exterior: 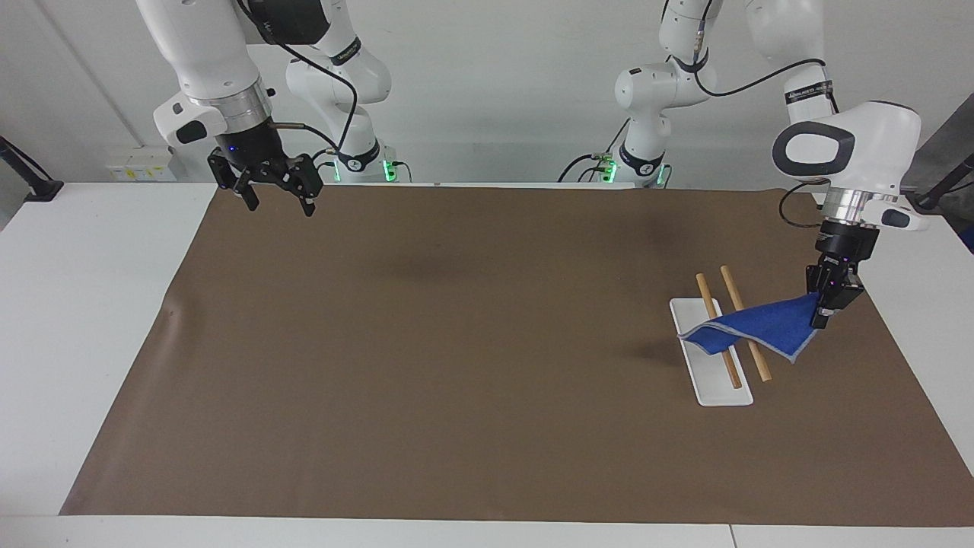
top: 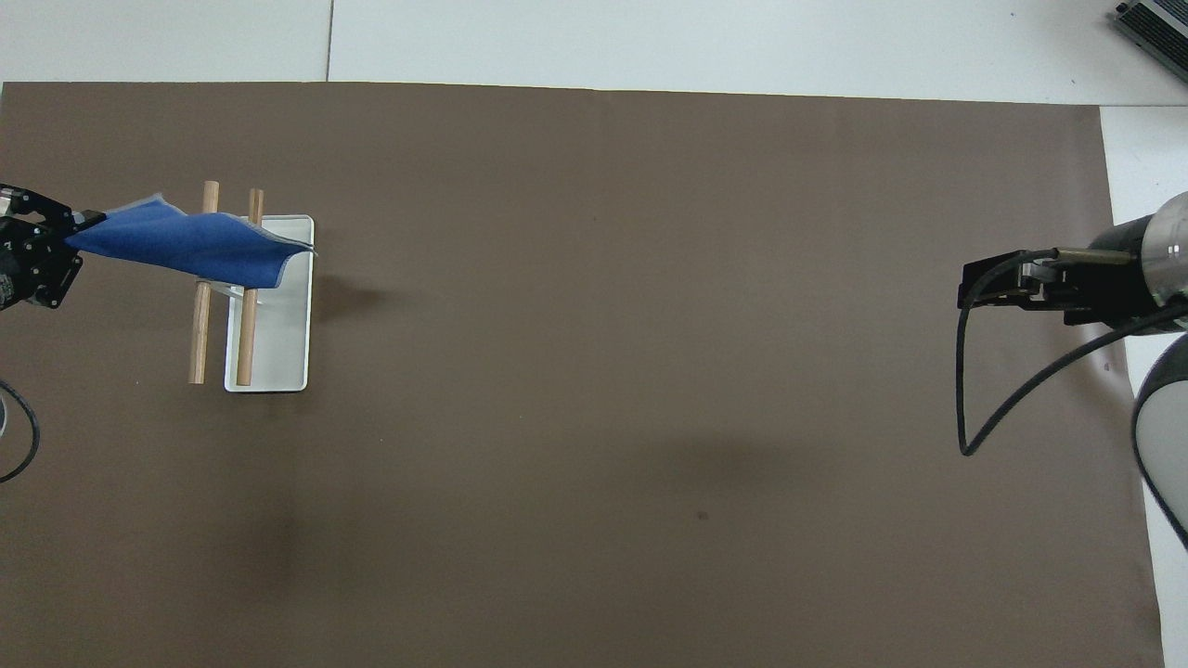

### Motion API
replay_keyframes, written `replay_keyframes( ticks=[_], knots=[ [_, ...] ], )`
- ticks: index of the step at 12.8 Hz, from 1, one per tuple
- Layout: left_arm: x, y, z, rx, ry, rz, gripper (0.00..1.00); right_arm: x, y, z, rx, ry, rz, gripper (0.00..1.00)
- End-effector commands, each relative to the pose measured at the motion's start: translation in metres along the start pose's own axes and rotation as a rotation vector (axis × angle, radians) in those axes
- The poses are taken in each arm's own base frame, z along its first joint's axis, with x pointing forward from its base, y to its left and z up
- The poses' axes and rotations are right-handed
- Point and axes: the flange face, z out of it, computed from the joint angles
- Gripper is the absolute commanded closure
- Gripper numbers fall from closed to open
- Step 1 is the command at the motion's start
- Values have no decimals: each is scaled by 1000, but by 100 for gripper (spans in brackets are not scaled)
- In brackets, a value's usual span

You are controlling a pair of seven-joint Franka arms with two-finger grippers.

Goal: Right arm passes towel to left arm to hang
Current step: 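Drape the towel over the wooden sticks with the left gripper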

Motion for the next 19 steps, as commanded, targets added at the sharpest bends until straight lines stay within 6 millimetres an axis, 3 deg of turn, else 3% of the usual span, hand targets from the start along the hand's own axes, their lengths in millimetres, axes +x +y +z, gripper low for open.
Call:
replay_keyframes(
  ticks=[1, 6, 14, 19],
  knots=[
    [12, -14, 0, 7, 41, -6, 100, -3, 8, -4, -19, -6, -13, 0],
    [14, -39, 7, 31, 70, -43, 100, -9, 11, -5, -38, -24, -10, 0],
    [22, -63, 11, 44, 114, -125, 100, -11, 18, -5, -36, -34, -2, 0],
    [5, -56, 17, 42, 95, -124, 100, -9, 25, -1, -36, -43, 2, 0]
  ],
)
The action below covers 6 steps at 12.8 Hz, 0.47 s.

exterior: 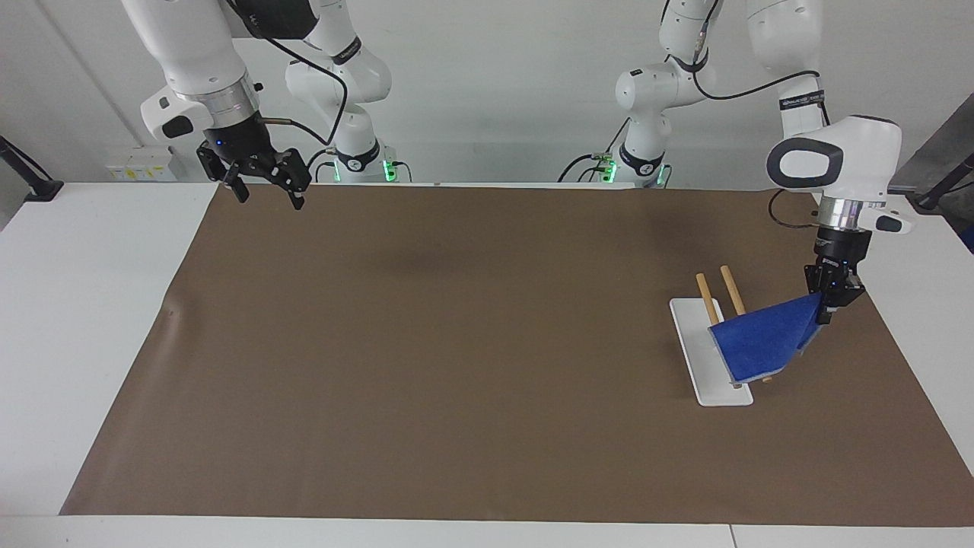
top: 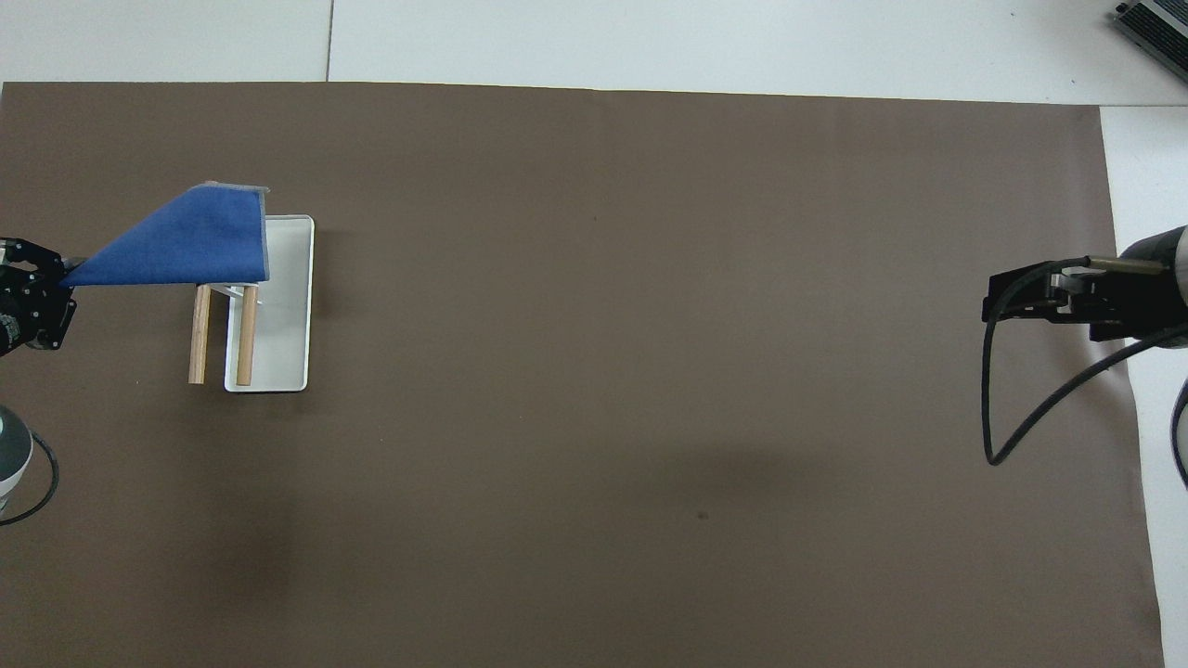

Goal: Right arm passes towel to left arm to hang
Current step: 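Drape the towel over the wooden sticks with the left gripper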

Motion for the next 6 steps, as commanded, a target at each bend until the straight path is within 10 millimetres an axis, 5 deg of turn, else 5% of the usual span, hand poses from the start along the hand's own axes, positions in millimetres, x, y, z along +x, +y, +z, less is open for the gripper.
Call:
replay_keyframes(
  ticks=[1, 6],
  knots=[
    [-19, 4, 3, -11, 3, -21, 100, -5, 8, 2, -23, -11, -25, 0],
    [-49, 13, 11, -17, -25, -6, 100, -5, 8, 2, -21, -11, -39, 0]
  ],
)
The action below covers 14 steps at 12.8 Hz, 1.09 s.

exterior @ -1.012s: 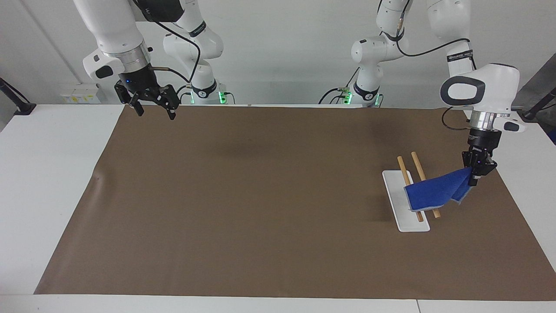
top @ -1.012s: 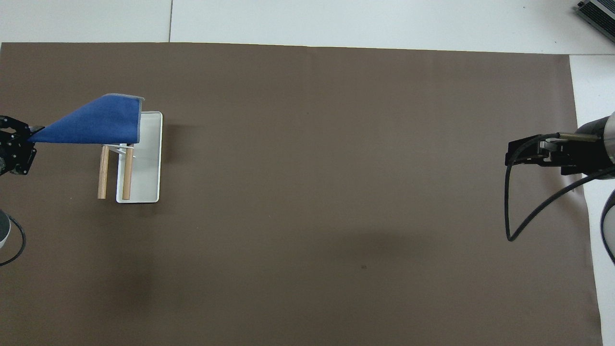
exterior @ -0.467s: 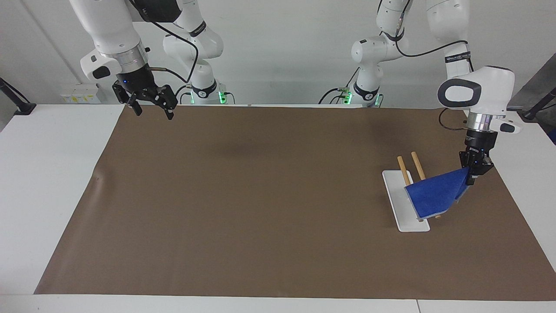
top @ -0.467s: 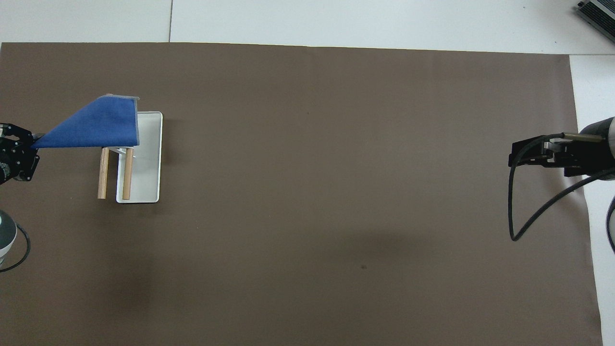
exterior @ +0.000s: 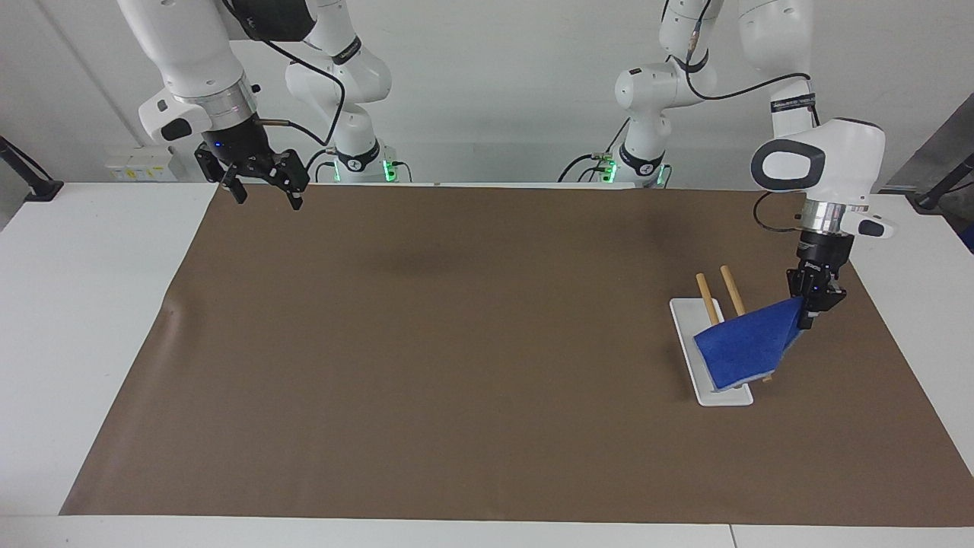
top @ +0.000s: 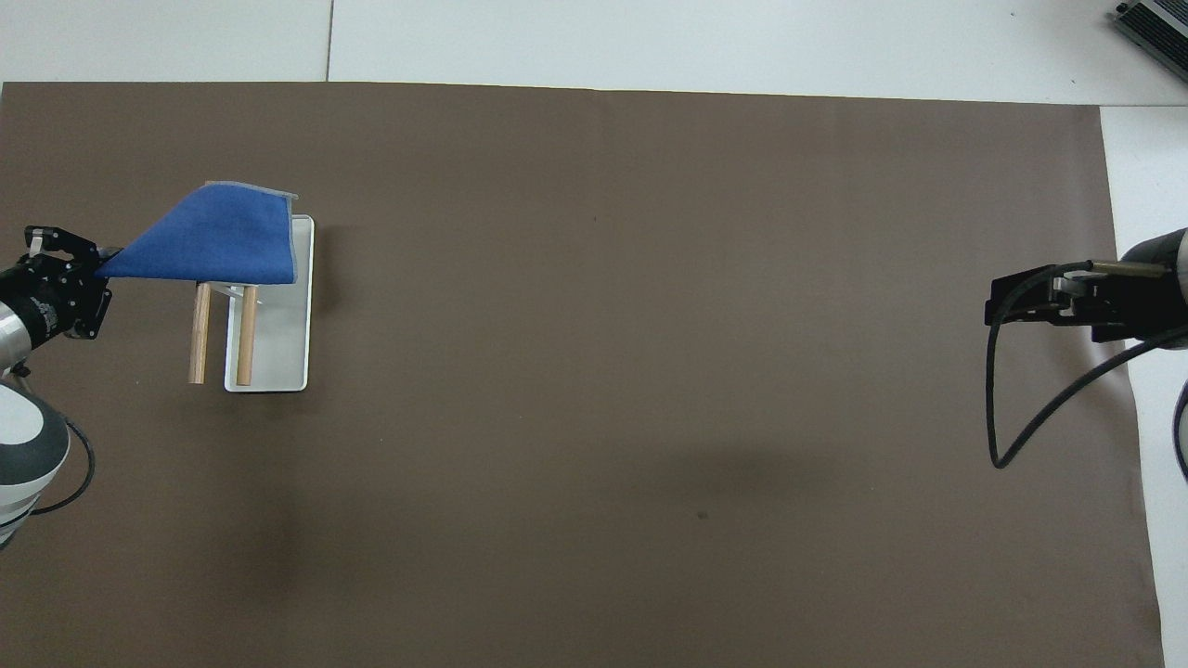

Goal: Right arm passes towel to left arm to hang
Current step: 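Drape the towel over the wooden sticks with the left gripper, then open the left gripper to release the towel onto the sticks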

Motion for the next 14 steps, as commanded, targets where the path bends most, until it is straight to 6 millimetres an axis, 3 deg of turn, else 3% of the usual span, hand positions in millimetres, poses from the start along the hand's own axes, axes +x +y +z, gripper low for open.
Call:
replay_keyframes(
  ticks=[1, 6, 13, 14],
  knots=[
    [-10, 0, 5, -4, 7, 13, 100, -4, 6, -1, -18, -1, -18, 0],
    [-3, -19, 8, 34, 5, 4, 100, -5, 4, 0, -7, -8, -18, 0],
    [-10, -38, 16, 73, -8, 5, 100, -5, 4, 0, -7, -8, -18, 0],
    [-9, -38, 16, 73, -7, 4, 84, -5, 4, 0, -7, -8, -18, 0]
  ],
)
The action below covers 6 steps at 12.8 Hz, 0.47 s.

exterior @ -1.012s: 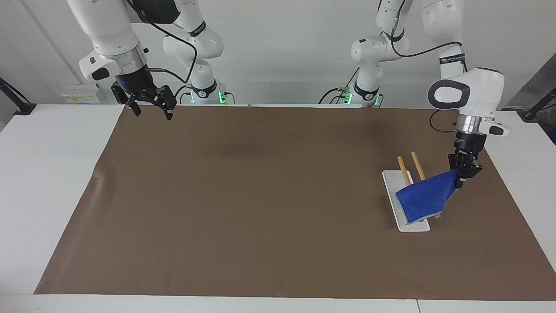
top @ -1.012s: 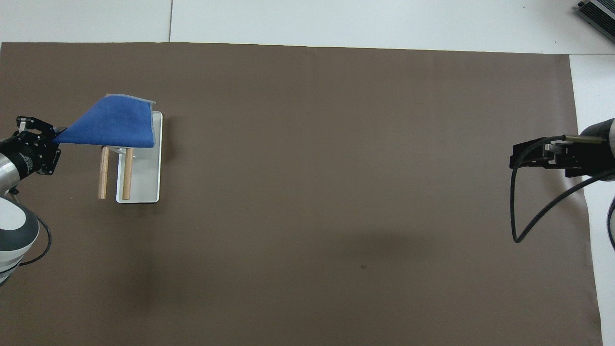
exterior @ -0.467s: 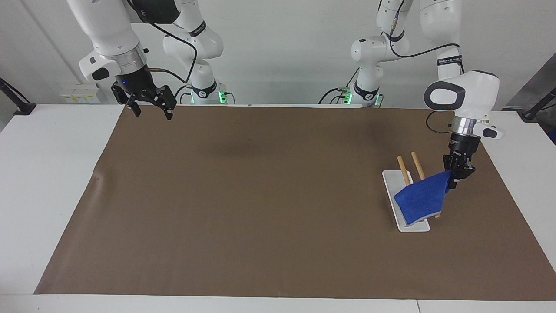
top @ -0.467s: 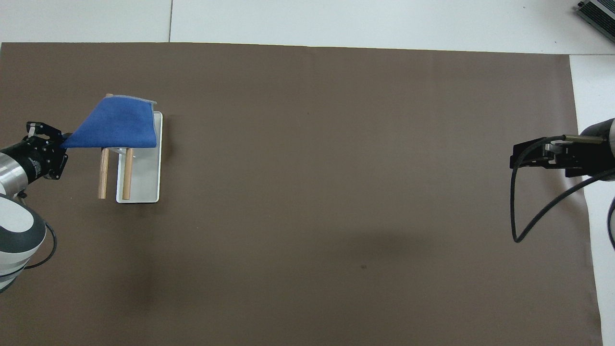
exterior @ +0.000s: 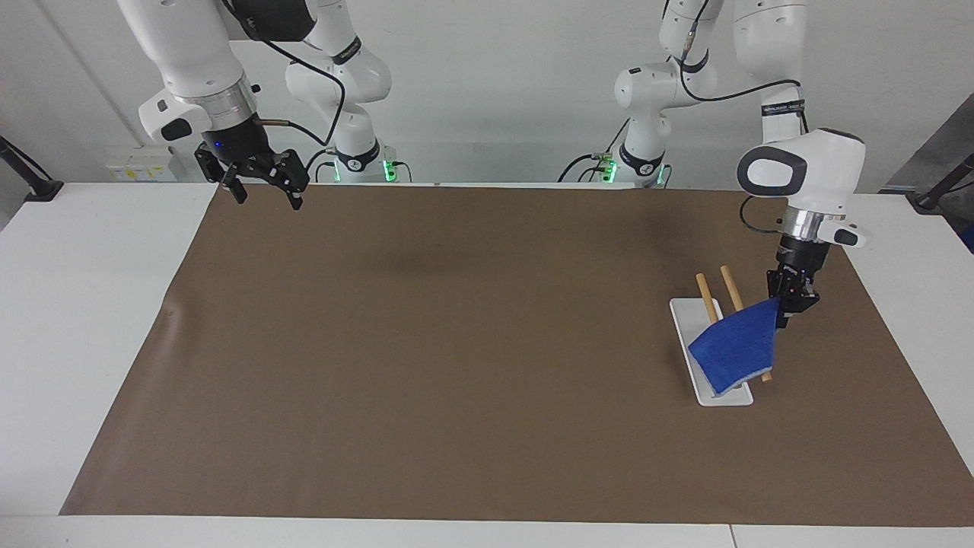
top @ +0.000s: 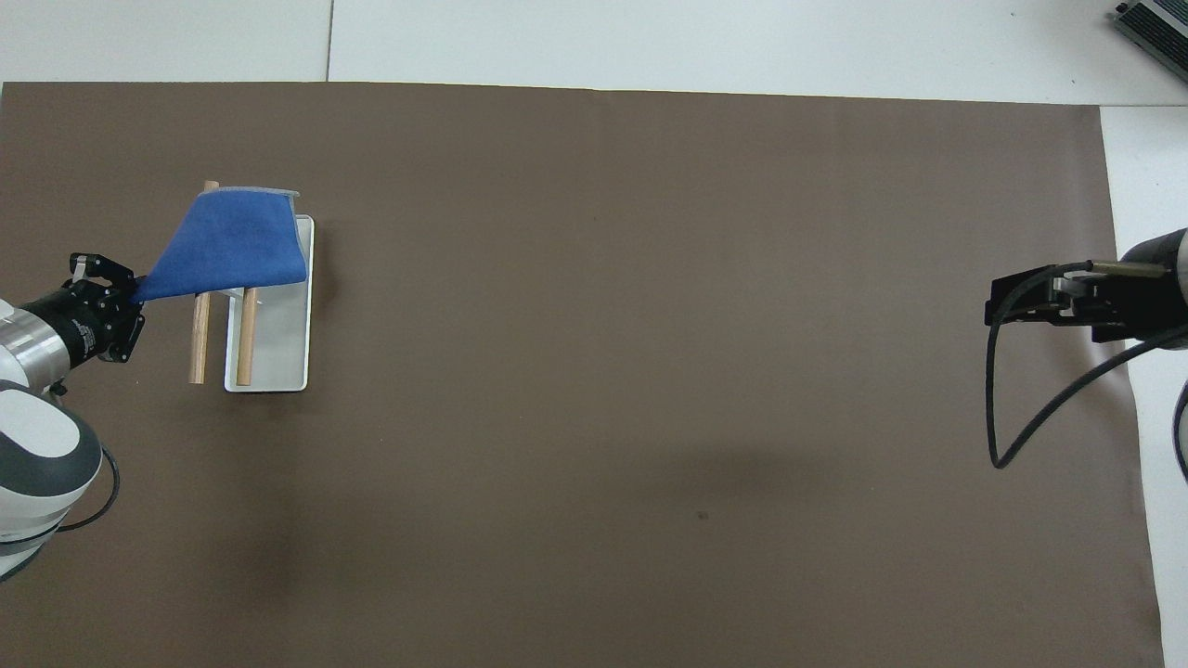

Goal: Right arm passes towel to left arm to hang
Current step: 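Open the left gripper to release the towel onto the sticks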

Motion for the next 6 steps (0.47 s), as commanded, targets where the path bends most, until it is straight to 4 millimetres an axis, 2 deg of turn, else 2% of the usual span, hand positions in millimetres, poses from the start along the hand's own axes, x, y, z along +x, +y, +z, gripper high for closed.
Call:
replay_keyframes(
  ticks=[1, 2, 3, 4, 6],
  knots=[
    [1, -6, -1, 3, 13, 4, 66, -5, 4, 0, -7, -8, -18, 0],
    [3, -7, -2, 3, 15, 1, 42, -5, 4, -1, -6, -6, -18, 0],
    [4, -7, -2, 3, 16, 1, 31, -5, 4, 0, -7, -8, -18, 0],
    [4, -7, -2, 3, 17, 0, 26, -5, 4, 0, -7, -8, -18, 0],
    [10, -7, -3, 2, 22, -7, 25, -5, 4, 0, -7, -8, -18, 0]
  ],
)
